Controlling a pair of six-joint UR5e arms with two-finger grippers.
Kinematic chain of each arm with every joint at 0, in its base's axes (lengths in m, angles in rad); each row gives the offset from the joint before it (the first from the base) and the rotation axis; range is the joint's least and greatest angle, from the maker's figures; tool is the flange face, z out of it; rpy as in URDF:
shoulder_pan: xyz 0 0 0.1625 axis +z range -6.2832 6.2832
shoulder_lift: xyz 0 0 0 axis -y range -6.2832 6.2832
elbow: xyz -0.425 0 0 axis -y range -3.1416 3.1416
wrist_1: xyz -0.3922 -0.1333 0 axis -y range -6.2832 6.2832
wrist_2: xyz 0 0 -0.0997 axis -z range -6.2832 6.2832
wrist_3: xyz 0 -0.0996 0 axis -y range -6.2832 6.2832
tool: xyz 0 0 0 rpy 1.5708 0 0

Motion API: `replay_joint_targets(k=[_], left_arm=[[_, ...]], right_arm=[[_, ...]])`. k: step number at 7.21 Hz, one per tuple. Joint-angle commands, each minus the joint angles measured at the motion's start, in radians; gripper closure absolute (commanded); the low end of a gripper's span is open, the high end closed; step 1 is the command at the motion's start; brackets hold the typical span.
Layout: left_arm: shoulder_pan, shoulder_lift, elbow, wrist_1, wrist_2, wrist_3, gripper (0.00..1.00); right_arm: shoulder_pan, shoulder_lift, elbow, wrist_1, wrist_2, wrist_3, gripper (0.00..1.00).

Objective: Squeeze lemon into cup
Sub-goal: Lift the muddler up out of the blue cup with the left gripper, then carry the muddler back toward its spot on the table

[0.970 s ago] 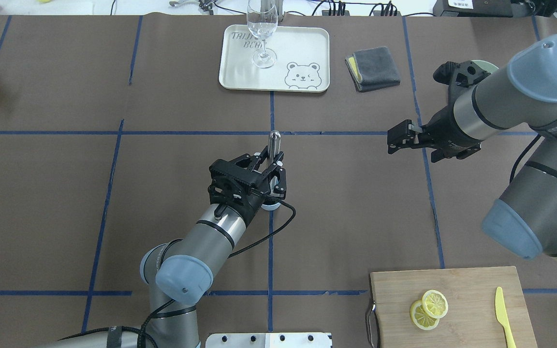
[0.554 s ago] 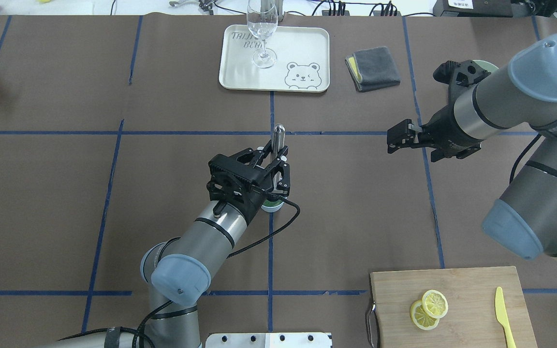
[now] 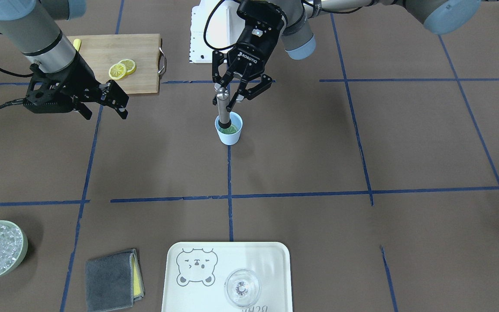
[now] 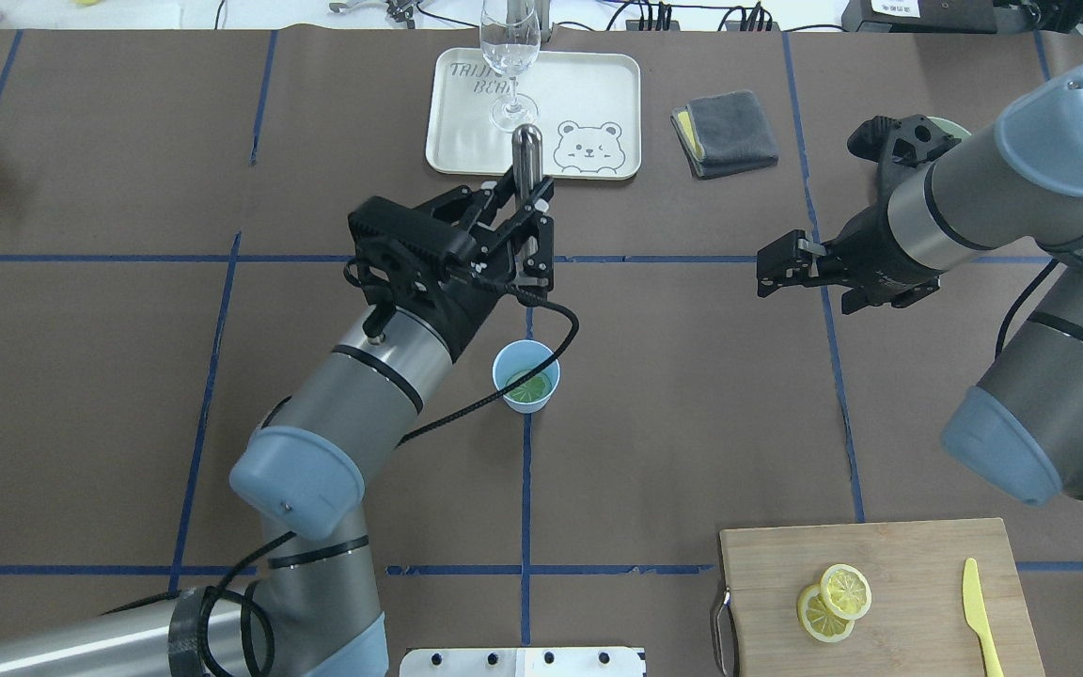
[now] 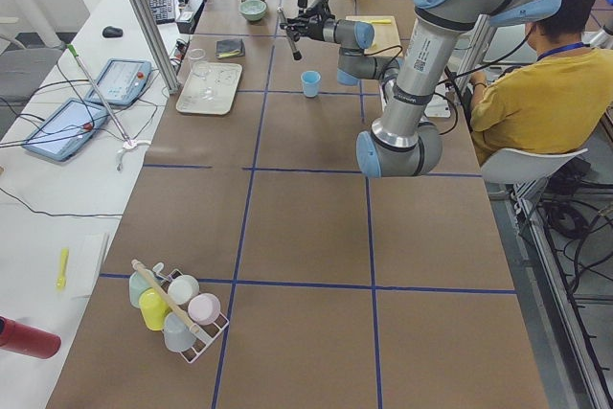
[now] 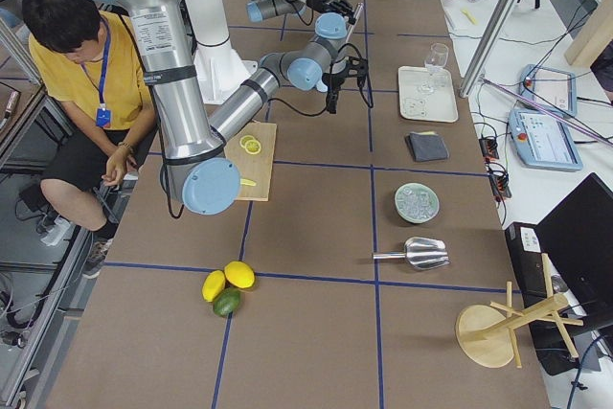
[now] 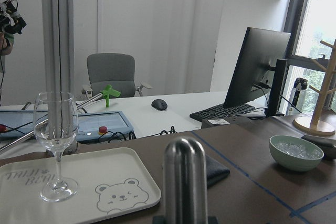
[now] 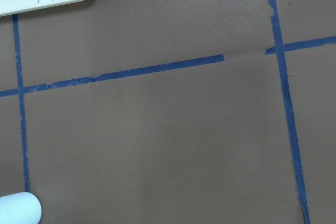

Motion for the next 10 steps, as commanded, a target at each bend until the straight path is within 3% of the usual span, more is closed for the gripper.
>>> replay_joint_targets(k=[1, 2, 3, 4, 5, 6, 7, 8, 10], left_arm=[[-0.126, 0.006, -0.011, 0.270, -0.219, -0.110, 1.00], [-0.231, 0.021, -0.022, 0.355, -0.481, -0.162, 1.00], [-0.317, 0.104, -0.051, 0.396, -0.727, -0.214, 1.00], [-0.387, 0.155, -0.081, 0.445, -0.877, -0.233, 1.00], [-0.427, 0.182, -0.121, 0.578, -0.987, -0.233, 1.00], [-0.442, 0.190, -0.168, 0.762, -1.051, -0.235, 1.00], [-0.449, 0.189, -0.193, 0.952, -1.058, -0.235, 1.00], [-0.459, 0.192, -0.192, 1.052, -1.058, -0.233, 1.00], [-0.469, 0.352, -0.183, 1.056, -1.062, -0.218, 1.00]], right_arm=[[0.000, -0.010, 0.001, 0.000, -0.001, 0.000, 0.00], [0.000, -0.013, 0.004, 0.000, -0.001, 0.000, 0.00], [0.000, -0.013, 0.003, 0.000, -0.001, 0.000, 0.00], [0.000, -0.015, 0.000, 0.000, -0.002, 0.000, 0.00], [0.000, -0.013, 0.000, 0.000, -0.002, 0.000, 0.00], [0.000, -0.013, -0.002, 0.000, -0.002, 0.000, 0.00], [0.002, -0.015, -0.004, 0.000, -0.002, 0.000, 0.00], [0.002, -0.016, -0.001, 0.000, -0.002, 0.000, 0.00], [0.000, -0.024, -0.002, 0.000, -0.002, 0.000, 0.00]])
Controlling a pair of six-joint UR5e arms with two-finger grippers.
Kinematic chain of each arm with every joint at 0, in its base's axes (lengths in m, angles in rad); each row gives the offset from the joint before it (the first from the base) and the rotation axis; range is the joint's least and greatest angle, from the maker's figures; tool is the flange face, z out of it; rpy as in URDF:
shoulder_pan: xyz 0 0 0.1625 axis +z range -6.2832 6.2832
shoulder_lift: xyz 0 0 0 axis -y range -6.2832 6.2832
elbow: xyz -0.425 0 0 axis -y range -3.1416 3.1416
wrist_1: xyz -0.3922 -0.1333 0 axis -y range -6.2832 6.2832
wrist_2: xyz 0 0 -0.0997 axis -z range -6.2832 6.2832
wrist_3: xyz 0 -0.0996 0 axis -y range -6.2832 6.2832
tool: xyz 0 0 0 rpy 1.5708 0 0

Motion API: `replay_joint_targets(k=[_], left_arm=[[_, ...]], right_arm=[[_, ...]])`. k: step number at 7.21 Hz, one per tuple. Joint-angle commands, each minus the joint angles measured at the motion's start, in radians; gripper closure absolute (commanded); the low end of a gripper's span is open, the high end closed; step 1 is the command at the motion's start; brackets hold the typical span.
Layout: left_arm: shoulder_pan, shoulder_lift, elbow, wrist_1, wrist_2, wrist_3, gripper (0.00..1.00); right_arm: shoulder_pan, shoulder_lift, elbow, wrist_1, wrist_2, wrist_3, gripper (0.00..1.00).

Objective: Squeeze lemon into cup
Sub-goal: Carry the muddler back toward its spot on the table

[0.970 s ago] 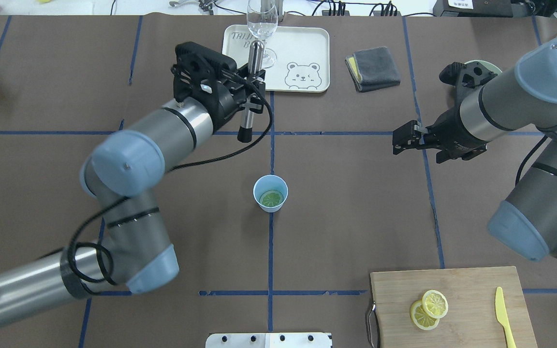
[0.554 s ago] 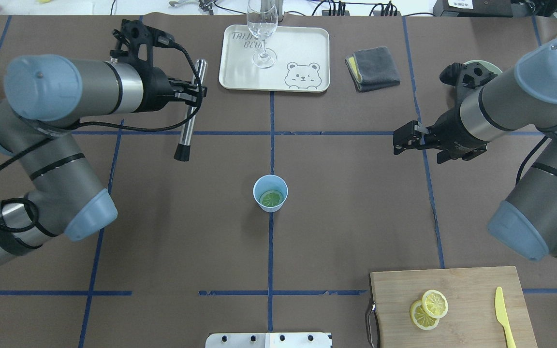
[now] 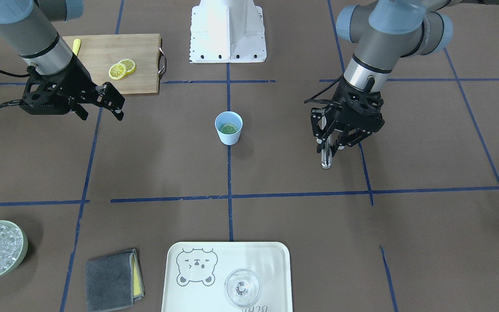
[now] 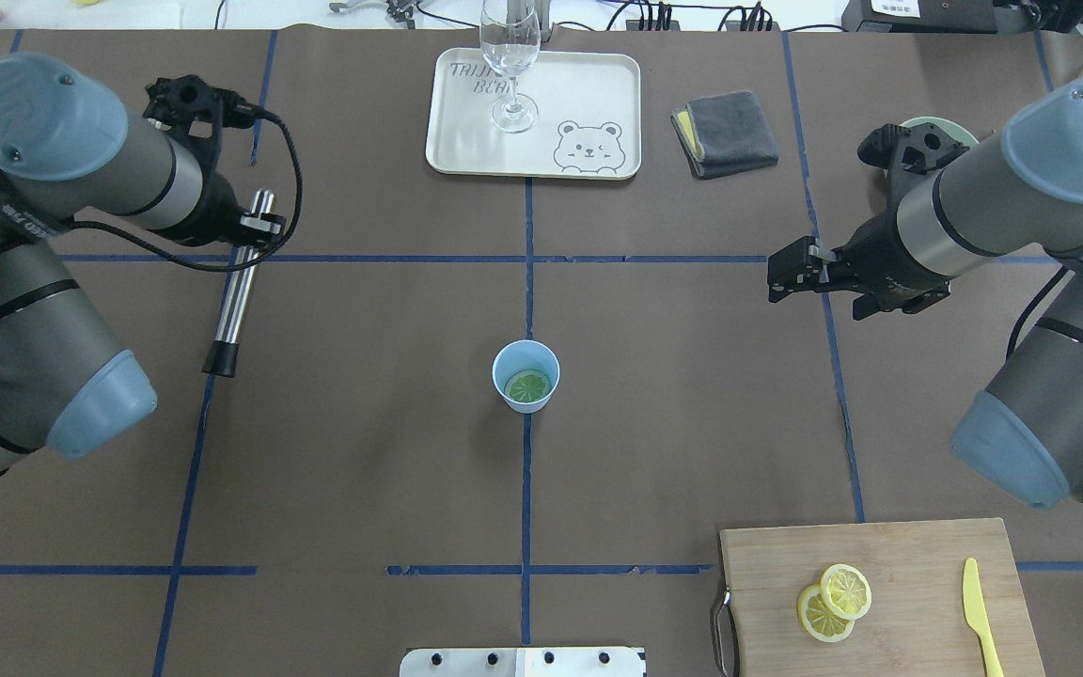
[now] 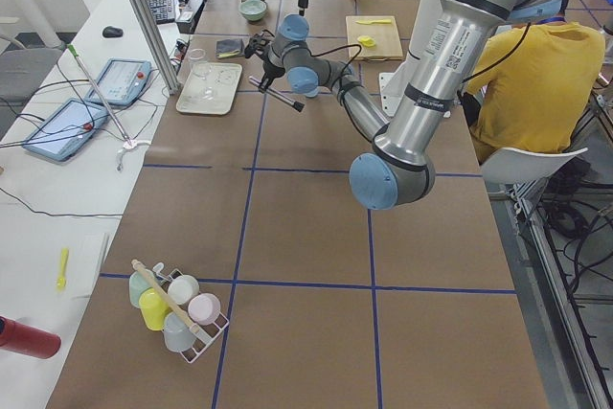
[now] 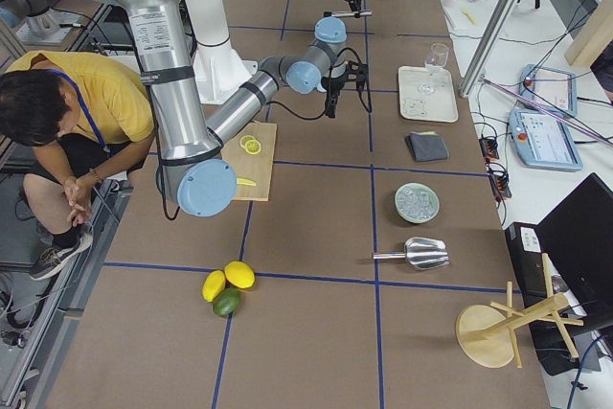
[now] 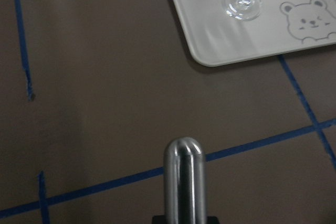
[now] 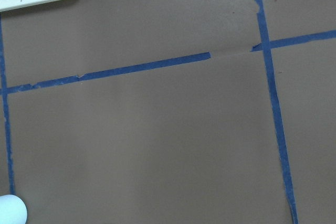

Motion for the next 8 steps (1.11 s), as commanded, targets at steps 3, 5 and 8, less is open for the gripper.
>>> replay_joint_targets(k=[3, 5, 8], left_arm=[[-0.121, 0.156, 0.088, -0.021, -0.223, 0.075, 1.00], [-0.170, 0.163, 0.177, -0.070, -0.300, 0.078, 1.00], [-0.198, 0.223, 0.263, -0.240, -0.325, 0.156, 1.00]], right_arm=[[-0.001, -0.004, 0.002, 0.000, -0.003, 0.000, 0.00], [0.001, -0.001, 0.007, 0.000, -0.003, 0.003, 0.00], [0.001, -0.006, 0.034, -0.002, -0.008, 0.012, 0.00]])
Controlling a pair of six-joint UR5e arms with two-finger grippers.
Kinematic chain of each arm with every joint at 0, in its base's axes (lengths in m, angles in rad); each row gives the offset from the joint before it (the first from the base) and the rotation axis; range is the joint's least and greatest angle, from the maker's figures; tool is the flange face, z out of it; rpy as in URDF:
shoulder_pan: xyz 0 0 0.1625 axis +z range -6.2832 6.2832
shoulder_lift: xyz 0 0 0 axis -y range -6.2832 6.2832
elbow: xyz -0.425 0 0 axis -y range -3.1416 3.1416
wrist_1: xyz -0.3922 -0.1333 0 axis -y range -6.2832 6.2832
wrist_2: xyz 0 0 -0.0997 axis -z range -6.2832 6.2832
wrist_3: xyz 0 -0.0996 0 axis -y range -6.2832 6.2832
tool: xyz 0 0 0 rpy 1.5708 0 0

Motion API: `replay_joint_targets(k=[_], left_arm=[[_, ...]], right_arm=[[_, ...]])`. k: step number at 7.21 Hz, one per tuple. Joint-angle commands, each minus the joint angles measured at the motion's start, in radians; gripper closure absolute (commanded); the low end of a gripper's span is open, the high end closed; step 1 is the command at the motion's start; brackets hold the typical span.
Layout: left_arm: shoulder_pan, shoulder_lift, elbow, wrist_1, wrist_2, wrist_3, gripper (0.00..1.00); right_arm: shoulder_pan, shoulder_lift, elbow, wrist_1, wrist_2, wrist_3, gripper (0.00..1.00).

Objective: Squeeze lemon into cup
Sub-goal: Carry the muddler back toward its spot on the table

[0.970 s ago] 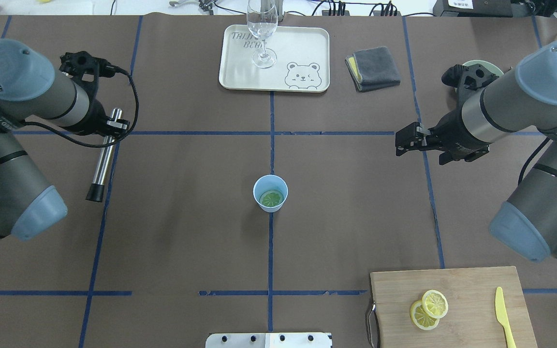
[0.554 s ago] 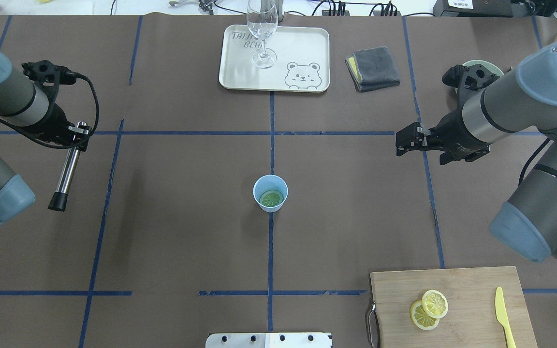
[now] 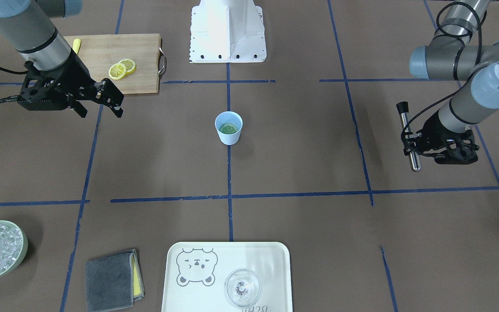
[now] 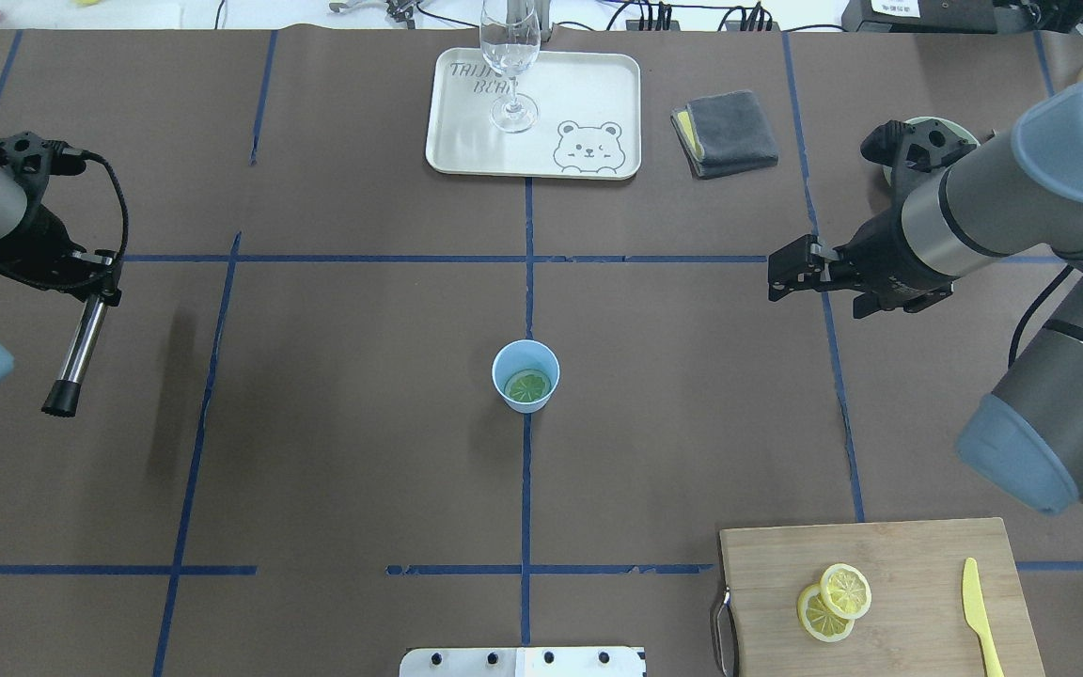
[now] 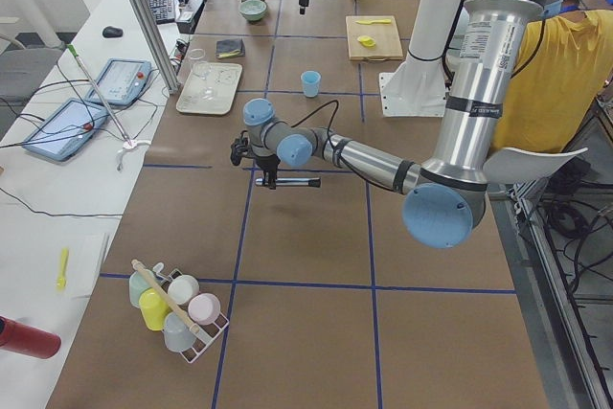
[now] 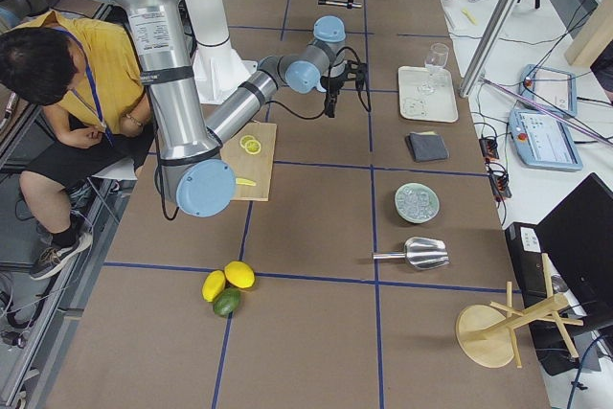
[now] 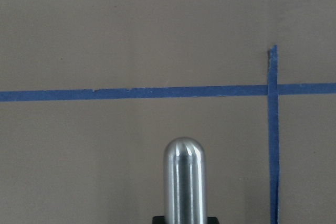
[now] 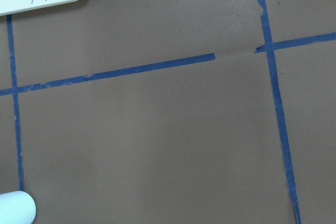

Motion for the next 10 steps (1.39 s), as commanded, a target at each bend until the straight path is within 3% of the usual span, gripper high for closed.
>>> replay_joint_targets(k=[1, 10], left_arm=[[-0.009, 0.027, 0.069, -0.070, 0.023, 0.027, 1.00], [0.003, 0.033, 0.092, -0.105, 0.068, -0.045, 1.00]], right_arm=[[0.001, -0.003, 0.021, -0.004, -0.003, 0.010, 0.00], [-0.004, -0.001, 0.016, -0.005, 0.001, 0.010, 0.00]])
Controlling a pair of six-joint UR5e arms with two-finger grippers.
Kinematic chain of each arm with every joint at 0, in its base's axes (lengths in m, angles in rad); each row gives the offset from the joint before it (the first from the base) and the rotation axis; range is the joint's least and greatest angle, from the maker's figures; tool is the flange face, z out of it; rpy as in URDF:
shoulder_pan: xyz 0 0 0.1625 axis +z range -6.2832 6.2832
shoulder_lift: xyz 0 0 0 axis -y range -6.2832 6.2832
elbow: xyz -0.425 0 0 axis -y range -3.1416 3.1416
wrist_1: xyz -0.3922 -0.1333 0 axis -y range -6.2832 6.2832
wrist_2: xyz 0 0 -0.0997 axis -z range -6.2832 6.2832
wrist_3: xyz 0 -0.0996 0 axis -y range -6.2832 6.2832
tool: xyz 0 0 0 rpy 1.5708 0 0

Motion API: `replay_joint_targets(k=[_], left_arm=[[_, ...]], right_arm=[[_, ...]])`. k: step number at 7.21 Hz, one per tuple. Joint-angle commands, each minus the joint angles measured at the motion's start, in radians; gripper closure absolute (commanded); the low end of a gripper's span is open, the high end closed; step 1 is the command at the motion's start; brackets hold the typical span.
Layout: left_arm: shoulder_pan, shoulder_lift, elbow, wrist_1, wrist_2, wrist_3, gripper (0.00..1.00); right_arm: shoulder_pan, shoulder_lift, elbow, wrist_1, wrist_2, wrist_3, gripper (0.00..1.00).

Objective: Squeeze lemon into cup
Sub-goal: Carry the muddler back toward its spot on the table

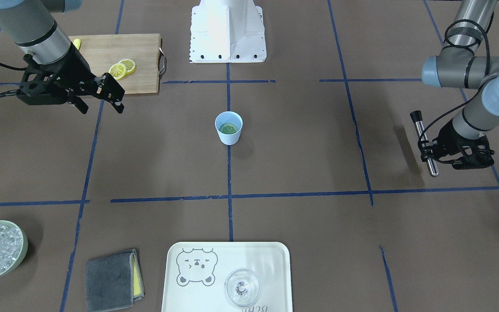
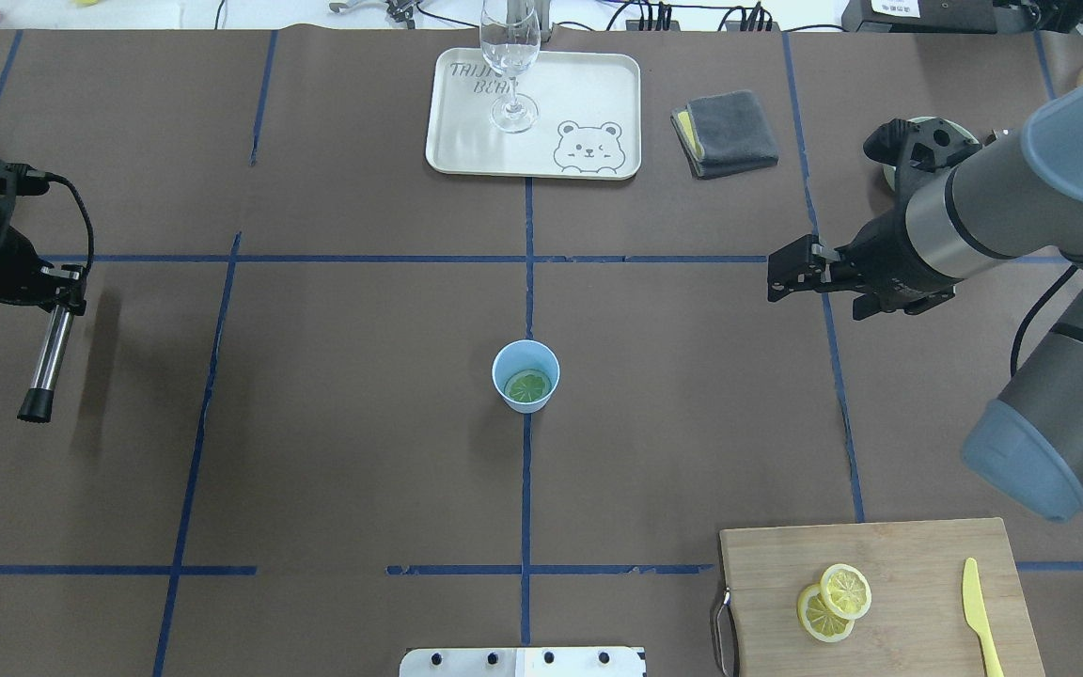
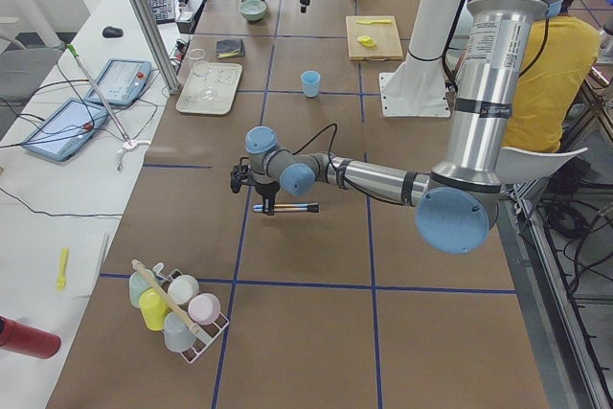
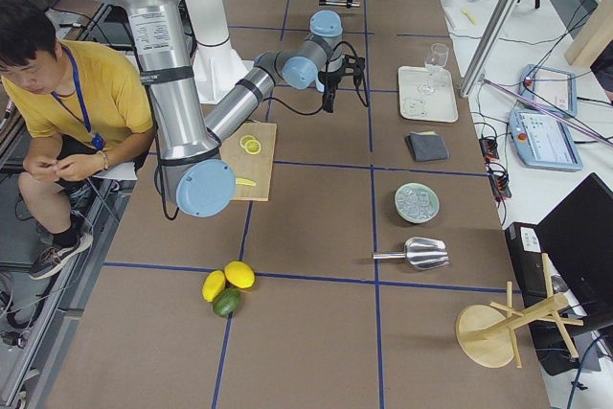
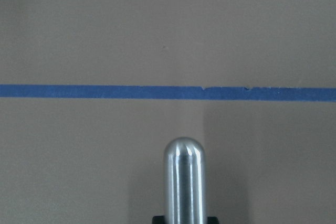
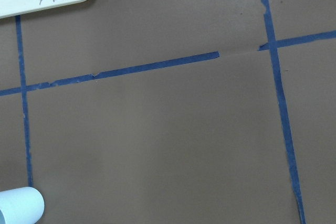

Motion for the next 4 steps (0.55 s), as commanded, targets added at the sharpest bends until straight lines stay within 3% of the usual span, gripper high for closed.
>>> replay_joint_targets(k=[1, 4], left_arm=[[0.010, -0.003, 0.002, -0.001, 0.001, 0.004, 1.00], [0.031, -0.008, 0.018, -0.003, 0.003, 0.005, 1.00]], right_arm=[[-0.001, 0.000, -0.003, 0.000, 0.000, 0.000, 0.00], [-0.001, 0.001, -0.003, 0.000, 0.000, 0.000, 0.00]])
